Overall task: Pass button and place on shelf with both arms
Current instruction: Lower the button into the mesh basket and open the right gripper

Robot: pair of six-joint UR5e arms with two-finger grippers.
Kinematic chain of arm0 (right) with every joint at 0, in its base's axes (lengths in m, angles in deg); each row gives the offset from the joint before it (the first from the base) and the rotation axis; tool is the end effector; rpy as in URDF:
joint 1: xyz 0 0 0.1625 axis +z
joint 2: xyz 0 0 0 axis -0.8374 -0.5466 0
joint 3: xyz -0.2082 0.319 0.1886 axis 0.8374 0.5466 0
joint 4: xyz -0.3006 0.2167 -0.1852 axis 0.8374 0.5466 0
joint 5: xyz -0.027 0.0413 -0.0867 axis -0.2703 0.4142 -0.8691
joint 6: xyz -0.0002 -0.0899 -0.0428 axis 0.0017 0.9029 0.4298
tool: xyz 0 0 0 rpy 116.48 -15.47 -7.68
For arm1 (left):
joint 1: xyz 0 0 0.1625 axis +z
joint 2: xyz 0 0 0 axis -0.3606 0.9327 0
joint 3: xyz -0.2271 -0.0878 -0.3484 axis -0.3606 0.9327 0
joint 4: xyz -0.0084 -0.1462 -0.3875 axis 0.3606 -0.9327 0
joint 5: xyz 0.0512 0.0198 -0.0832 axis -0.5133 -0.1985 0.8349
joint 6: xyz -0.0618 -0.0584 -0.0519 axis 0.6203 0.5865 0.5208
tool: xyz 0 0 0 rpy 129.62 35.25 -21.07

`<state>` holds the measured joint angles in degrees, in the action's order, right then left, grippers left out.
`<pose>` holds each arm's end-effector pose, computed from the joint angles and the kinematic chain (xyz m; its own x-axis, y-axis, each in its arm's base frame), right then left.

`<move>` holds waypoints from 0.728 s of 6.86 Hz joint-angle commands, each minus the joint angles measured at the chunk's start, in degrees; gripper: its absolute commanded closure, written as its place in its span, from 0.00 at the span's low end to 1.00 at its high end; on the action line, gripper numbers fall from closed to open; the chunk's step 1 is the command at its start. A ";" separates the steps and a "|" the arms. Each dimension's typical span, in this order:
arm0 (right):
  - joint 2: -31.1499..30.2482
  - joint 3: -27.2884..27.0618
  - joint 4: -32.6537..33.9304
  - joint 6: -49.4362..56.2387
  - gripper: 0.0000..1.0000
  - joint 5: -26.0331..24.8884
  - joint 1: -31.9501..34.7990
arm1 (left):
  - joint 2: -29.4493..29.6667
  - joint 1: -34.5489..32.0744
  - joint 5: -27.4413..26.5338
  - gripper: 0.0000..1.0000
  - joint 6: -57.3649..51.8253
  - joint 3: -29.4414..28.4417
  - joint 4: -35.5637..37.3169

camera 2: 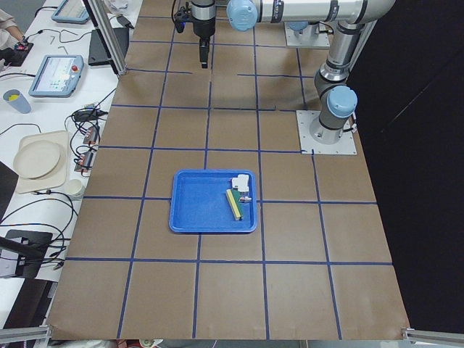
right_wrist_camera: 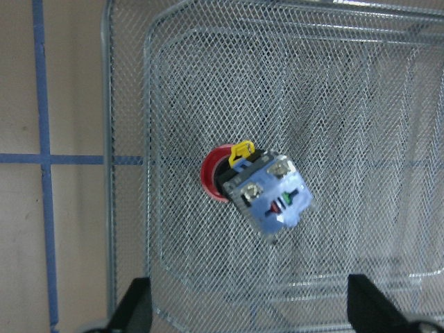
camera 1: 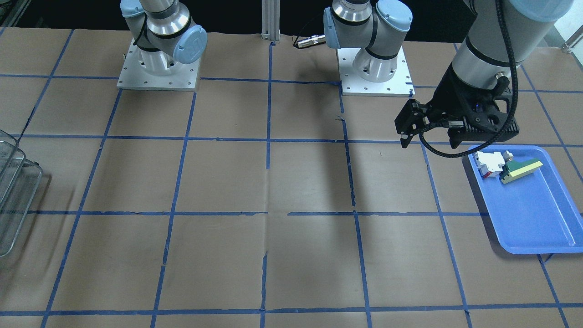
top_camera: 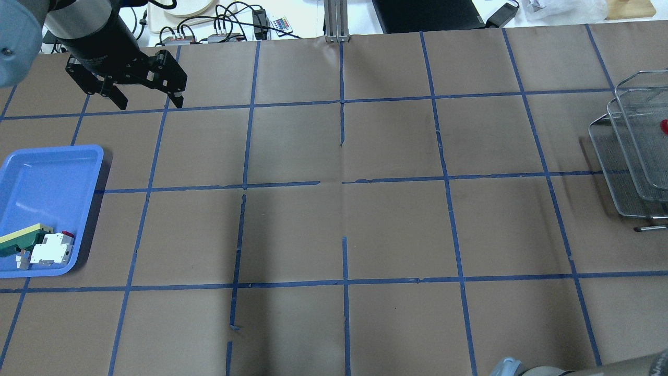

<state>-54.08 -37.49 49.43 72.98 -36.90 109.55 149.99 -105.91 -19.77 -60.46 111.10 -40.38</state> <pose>-0.2459 -0.5218 0.4144 -0.9863 -0.0416 0.1594 -0.0413 0.9991 0.0052 -0.0827 -0.5416 0.4900 -0.9998 0.0111 -0.0192 0.0117 0.9994 -0.0317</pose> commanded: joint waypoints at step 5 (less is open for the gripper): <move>-16.16 -0.45 -26.12 -29.19 0.00 5.57 20.99 | 0.25 0.13 0.03 0.00 0.62 -0.13 0.21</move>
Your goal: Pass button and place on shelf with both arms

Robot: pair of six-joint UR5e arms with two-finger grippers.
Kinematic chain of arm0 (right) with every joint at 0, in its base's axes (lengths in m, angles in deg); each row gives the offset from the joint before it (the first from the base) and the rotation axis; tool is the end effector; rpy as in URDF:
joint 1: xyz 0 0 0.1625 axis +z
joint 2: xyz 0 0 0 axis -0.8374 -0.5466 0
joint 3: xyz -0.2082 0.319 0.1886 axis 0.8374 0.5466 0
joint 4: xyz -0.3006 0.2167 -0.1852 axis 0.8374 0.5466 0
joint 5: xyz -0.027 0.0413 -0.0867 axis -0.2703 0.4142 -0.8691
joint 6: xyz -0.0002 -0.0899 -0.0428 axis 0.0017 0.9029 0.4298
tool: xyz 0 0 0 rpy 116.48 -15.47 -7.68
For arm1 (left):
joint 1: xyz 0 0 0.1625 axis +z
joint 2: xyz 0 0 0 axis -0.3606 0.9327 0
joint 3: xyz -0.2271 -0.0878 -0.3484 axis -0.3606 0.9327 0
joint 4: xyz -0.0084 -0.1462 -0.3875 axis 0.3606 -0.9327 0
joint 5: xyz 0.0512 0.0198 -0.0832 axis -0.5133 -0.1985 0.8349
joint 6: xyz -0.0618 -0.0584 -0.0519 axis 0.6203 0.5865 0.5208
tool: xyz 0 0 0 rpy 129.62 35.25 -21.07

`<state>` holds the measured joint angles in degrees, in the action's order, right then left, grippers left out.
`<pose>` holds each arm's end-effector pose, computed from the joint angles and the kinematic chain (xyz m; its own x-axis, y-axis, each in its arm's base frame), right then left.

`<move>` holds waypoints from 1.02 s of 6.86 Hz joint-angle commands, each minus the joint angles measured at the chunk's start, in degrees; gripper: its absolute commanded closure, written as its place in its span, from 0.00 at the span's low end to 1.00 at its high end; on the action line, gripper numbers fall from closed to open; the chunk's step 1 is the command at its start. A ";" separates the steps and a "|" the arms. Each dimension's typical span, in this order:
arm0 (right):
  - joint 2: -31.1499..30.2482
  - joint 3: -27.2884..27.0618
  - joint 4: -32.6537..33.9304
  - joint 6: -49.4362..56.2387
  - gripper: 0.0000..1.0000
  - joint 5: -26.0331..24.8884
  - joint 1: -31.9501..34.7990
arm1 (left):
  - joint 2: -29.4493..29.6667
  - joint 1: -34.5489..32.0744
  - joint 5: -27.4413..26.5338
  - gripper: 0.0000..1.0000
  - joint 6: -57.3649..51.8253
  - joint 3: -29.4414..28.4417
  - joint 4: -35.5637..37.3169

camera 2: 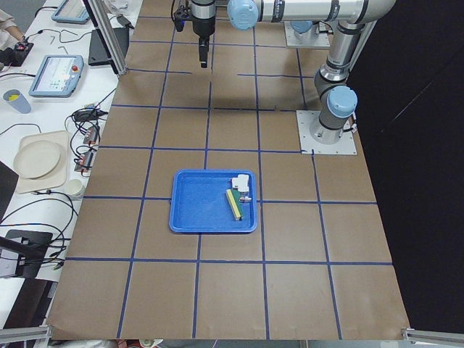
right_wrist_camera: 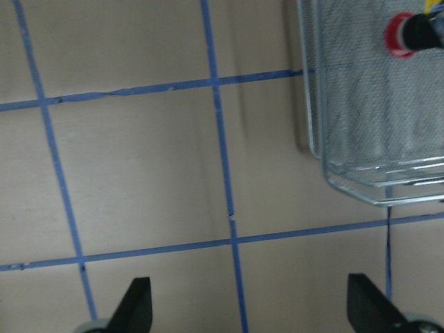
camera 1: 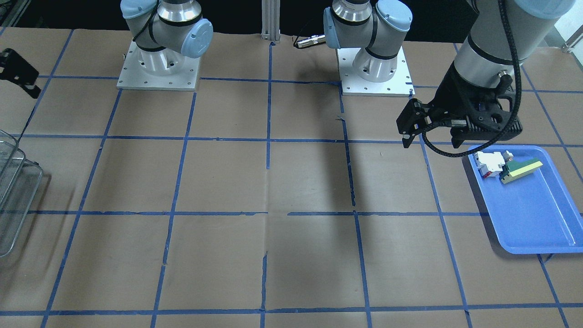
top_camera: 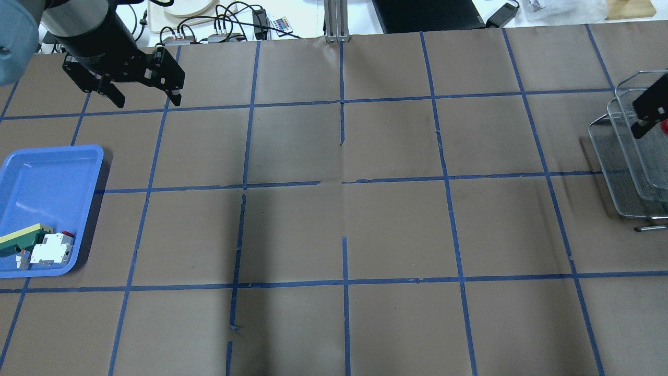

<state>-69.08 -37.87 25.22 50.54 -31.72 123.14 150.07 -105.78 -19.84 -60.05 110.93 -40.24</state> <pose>-0.0600 -0.4589 0.5003 -0.9944 0.1045 0.0133 0.1053 0.9915 0.0762 -0.0813 -0.5427 0.4910 -0.9998 0.0015 -0.0206 0.0022 0.9994 -0.0358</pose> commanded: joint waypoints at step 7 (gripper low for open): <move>-1.79 -1.83 -1.74 -23.96 0.00 0.47 26.99 | 2.36 0.09 0.54 0.00 0.38 -2.87 -2.56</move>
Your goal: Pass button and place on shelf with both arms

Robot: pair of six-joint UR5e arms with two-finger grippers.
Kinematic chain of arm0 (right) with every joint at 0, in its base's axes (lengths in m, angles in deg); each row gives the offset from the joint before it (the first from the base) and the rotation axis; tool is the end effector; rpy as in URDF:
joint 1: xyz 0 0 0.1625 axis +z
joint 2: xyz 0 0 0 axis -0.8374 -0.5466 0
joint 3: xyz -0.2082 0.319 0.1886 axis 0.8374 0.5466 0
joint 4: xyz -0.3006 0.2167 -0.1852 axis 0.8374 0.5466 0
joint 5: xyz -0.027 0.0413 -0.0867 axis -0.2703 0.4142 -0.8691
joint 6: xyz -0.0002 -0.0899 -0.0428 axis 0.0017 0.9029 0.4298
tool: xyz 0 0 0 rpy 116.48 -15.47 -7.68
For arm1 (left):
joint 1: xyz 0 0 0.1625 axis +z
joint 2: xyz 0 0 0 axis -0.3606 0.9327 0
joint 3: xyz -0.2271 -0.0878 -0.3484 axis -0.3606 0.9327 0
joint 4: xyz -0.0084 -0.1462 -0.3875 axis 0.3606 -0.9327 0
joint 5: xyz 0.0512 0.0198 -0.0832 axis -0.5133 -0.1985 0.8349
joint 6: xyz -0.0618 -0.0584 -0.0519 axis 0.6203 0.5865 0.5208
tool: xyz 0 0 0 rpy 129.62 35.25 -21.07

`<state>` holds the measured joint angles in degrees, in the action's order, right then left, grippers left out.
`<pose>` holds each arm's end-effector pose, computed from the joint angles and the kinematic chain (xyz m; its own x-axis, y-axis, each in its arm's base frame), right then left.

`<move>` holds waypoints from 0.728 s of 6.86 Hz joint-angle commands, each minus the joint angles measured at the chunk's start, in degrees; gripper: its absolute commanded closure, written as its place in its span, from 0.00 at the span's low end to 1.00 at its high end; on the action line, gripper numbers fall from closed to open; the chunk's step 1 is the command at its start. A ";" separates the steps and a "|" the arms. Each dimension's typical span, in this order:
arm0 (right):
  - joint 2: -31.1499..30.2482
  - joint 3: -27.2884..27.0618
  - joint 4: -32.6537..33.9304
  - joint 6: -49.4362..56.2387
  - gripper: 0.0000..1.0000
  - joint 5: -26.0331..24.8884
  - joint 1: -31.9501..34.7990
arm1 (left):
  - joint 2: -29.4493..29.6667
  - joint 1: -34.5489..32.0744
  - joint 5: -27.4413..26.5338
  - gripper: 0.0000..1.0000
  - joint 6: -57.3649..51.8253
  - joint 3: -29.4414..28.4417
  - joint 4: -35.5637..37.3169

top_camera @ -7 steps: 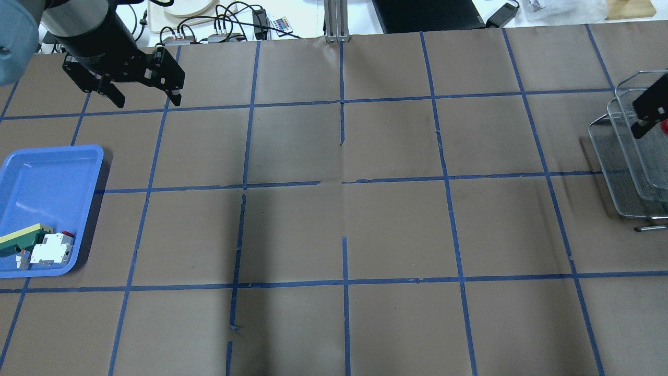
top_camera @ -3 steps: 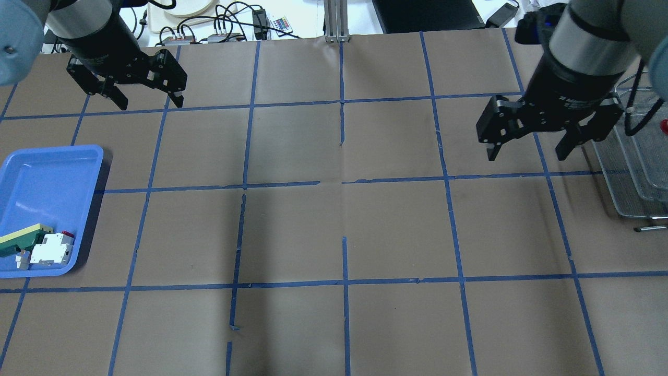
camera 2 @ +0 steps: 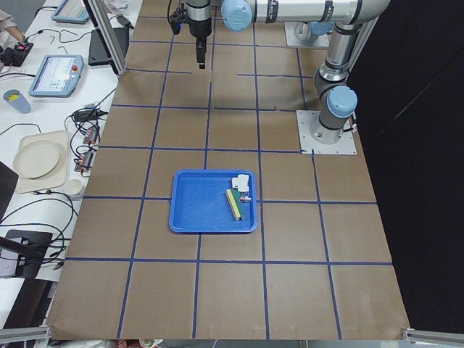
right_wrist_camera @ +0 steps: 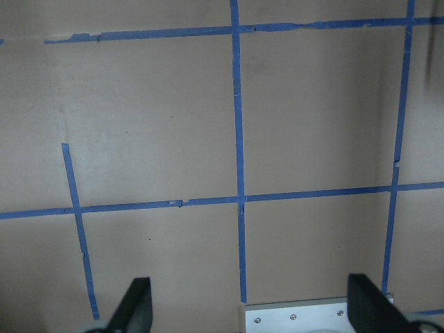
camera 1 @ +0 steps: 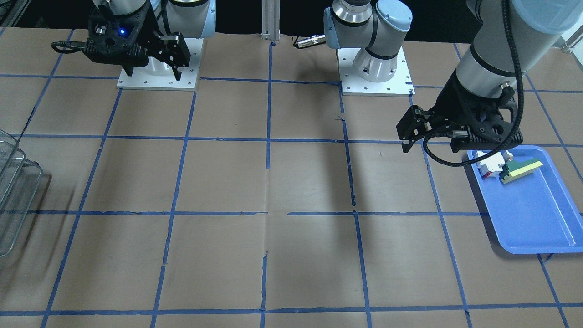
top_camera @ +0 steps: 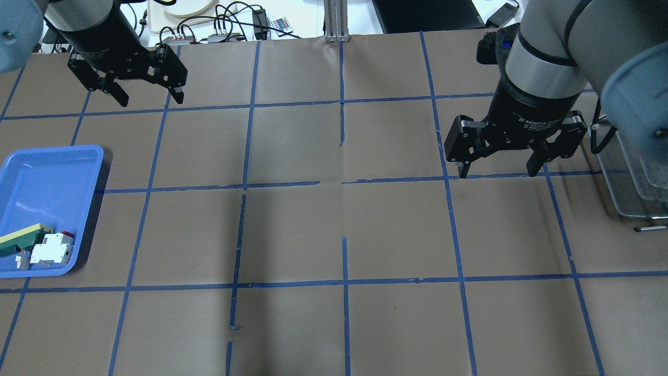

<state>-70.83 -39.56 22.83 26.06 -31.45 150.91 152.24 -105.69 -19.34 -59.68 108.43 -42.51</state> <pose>0.1600 -0.4167 0.4956 -0.9980 0.0450 0.0437 0.0494 0.9933 0.1046 -0.0801 -0.5556 0.4881 -0.9999 -0.0059 -0.0086 -0.0058 1.0000 -0.0029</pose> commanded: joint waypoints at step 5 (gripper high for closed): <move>-0.04 -0.23 0.47 0.61 0.00 -0.24 -3.16 | 0.54 0.00 0.13 0.00 0.01 -0.36 -0.38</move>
